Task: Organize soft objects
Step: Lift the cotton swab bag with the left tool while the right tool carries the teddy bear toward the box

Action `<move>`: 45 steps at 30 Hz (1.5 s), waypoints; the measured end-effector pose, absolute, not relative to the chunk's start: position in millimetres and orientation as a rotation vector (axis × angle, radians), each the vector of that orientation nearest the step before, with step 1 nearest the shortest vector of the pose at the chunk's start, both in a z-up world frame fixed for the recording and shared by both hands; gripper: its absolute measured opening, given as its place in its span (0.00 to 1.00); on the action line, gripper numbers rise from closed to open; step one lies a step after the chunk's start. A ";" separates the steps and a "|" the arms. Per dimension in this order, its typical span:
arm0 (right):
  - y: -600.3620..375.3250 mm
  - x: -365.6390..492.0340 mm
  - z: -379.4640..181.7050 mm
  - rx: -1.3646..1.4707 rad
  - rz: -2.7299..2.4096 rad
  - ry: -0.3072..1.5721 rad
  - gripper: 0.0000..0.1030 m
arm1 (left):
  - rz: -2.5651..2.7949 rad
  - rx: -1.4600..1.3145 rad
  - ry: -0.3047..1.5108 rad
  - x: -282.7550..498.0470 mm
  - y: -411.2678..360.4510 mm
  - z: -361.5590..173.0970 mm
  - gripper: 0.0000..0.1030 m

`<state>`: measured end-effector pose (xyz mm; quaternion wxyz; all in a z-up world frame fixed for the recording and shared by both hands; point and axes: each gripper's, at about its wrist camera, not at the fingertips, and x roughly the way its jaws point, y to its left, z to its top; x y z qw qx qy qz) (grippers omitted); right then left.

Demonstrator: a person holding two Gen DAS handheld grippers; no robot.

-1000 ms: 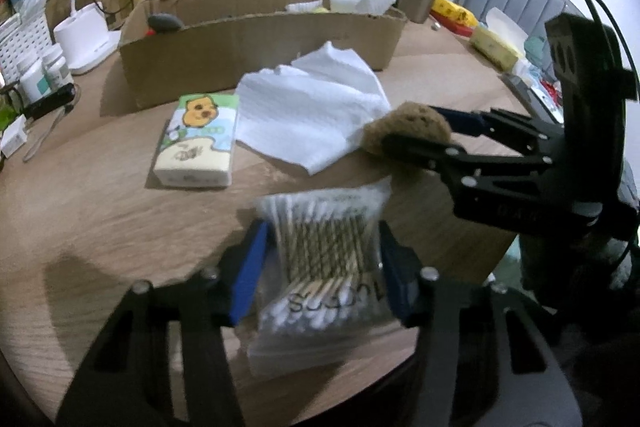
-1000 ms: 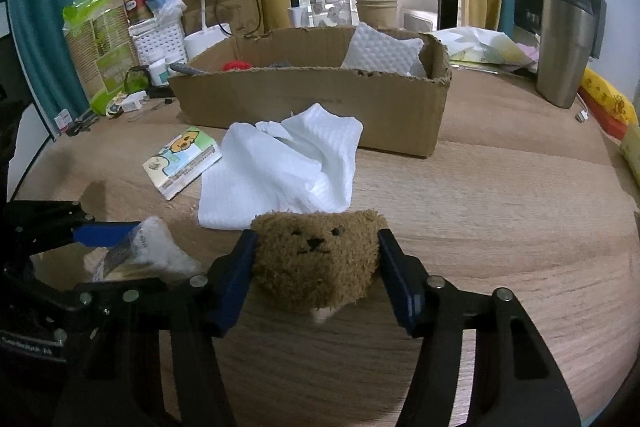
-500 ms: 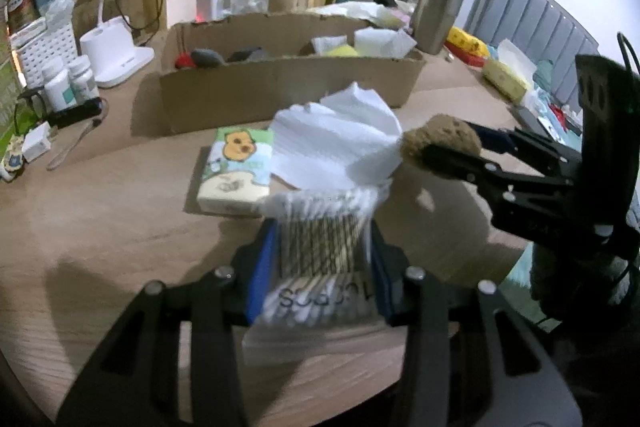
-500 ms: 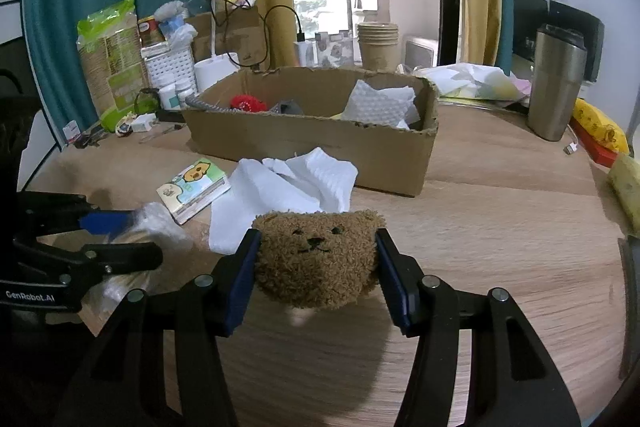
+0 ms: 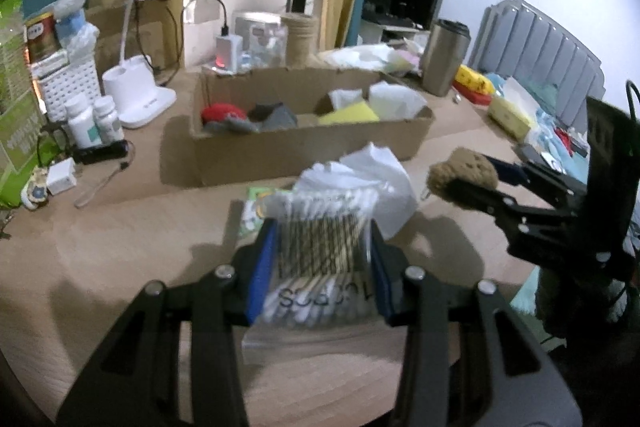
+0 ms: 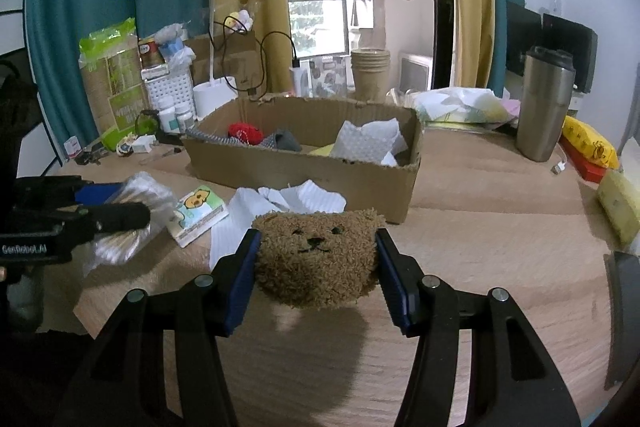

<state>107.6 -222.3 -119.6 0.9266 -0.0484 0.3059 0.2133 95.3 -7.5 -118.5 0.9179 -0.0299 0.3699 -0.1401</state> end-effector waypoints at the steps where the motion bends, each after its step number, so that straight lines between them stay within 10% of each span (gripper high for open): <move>1: -222.9 107.3 -118.5 -0.099 0.435 0.622 0.57 | -0.284 -0.064 0.752 96.2 -5.9 -116.5 0.42; 45: -248.1 125.6 -69.6 -0.113 0.359 0.463 0.57 | -0.244 -0.064 0.508 130.2 5.8 -55.3 0.42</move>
